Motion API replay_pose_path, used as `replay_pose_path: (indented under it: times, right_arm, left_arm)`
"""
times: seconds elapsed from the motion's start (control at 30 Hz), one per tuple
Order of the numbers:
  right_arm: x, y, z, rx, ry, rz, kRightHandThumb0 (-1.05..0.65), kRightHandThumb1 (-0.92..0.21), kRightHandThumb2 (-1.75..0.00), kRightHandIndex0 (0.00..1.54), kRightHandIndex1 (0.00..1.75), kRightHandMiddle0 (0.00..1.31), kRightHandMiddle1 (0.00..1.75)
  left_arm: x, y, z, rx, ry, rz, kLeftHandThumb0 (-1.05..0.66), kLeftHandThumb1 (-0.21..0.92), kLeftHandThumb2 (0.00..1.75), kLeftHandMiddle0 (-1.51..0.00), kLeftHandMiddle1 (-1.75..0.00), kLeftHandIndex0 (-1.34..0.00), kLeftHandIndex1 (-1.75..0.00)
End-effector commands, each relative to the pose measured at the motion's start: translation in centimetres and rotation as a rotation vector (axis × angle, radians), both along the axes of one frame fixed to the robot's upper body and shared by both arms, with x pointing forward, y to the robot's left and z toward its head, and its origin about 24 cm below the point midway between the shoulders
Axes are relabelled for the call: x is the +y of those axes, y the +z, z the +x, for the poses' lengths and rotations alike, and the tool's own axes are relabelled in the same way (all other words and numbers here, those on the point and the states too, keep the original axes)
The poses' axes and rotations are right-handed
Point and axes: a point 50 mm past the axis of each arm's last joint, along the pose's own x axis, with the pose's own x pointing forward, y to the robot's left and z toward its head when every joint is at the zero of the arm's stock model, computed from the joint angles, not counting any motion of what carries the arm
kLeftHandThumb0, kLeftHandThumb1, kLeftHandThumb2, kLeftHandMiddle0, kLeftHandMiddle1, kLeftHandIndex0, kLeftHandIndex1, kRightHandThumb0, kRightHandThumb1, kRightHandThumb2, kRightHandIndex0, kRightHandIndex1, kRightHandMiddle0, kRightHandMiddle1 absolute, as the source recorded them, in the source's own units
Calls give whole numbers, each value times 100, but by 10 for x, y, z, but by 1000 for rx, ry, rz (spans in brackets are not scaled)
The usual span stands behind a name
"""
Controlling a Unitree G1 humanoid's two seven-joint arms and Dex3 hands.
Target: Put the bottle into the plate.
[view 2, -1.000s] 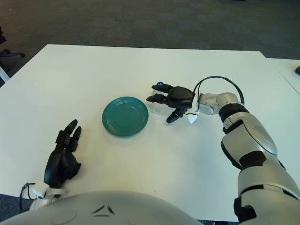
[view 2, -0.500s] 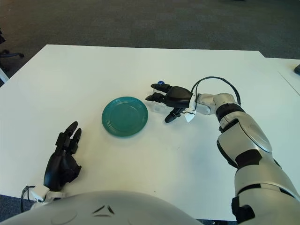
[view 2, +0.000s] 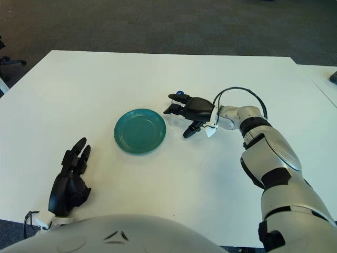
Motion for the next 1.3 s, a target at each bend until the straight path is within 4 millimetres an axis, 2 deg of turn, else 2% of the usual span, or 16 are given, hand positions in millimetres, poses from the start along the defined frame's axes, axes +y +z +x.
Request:
replay_pose_path:
  times: [0.0, 0.13, 0.27, 0.33, 0.37, 0.47, 0.6, 0.63, 0.7, 0.8, 0.97, 1.27]
  right_arm:
    - [-2, -10, -4, 36, -26, -10, -84, -92, -30, 38, 8, 0, 80]
    - [-4, -8, -3, 34, -36, 6, -84, -92, -27, 45, 14, 0, 96]
    - [-4, -1, -1, 23, -32, 24, -83, -92, -21, 34, 72, 4, 129]
    - [-4, 2, -1, 25, -26, 41, -82, -92, -19, 32, 89, 5, 139]
    - [-4, 3, -1, 27, -24, 47, -80, -91, -18, 33, 103, 5, 147]
    - [-3, 3, -2, 42, -24, 65, -74, -90, -18, 36, 133, 8, 162]
    - [-2, 3, -2, 54, -30, 83, -66, -88, -22, 40, 165, 16, 172]
    - [-1, 2, -3, 58, -32, 96, -65, -88, -22, 41, 167, 16, 172]
    - [0, 2, -4, 65, -38, 119, -51, -68, -69, 49, 171, 33, 172]
    - [2, 1, -3, 67, -47, 142, -47, -52, -99, 59, 174, 45, 174]
    - [4, 2, -4, 39, -53, 179, -46, -40, -119, 76, 174, 54, 175]
    - [8, 4, -5, -11, -17, 193, -50, -25, -139, 102, 175, 66, 175]
  left_arm:
    - [2, -10, -13, 81, 27, -7, -92, 92, 102, -21, -1, 0, -57]
    - [2, -11, -12, 76, 28, -5, -92, 92, 102, -21, -1, 0, -56]
    - [3, -11, -11, 73, 28, -4, -92, 92, 102, -21, -1, 0, -56]
    - [3, -11, -10, 72, 28, -5, -92, 92, 102, -22, -1, 0, -56]
    - [3, -11, -10, 71, 28, -5, -92, 92, 102, -22, -1, 0, -57]
    - [4, -11, -10, 67, 28, -5, -92, 92, 103, -22, -1, 0, -57]
    - [4, -12, -9, 64, 28, -3, -92, 92, 103, -22, -1, 0, -57]
    - [4, -12, -9, 63, 28, -1, -92, 92, 103, -22, -1, 0, -57]
    - [5, -12, -9, 62, 29, 2, -92, 92, 103, -22, -1, 0, -57]
    - [6, -13, -8, 62, 31, 4, -92, 92, 104, -23, -1, 0, -57]
    - [7, -14, -9, 57, 32, 4, -91, 92, 104, -24, -2, 0, -57]
    - [10, -15, -9, 40, 39, 12, -91, 92, 104, -25, -2, 0, -55]
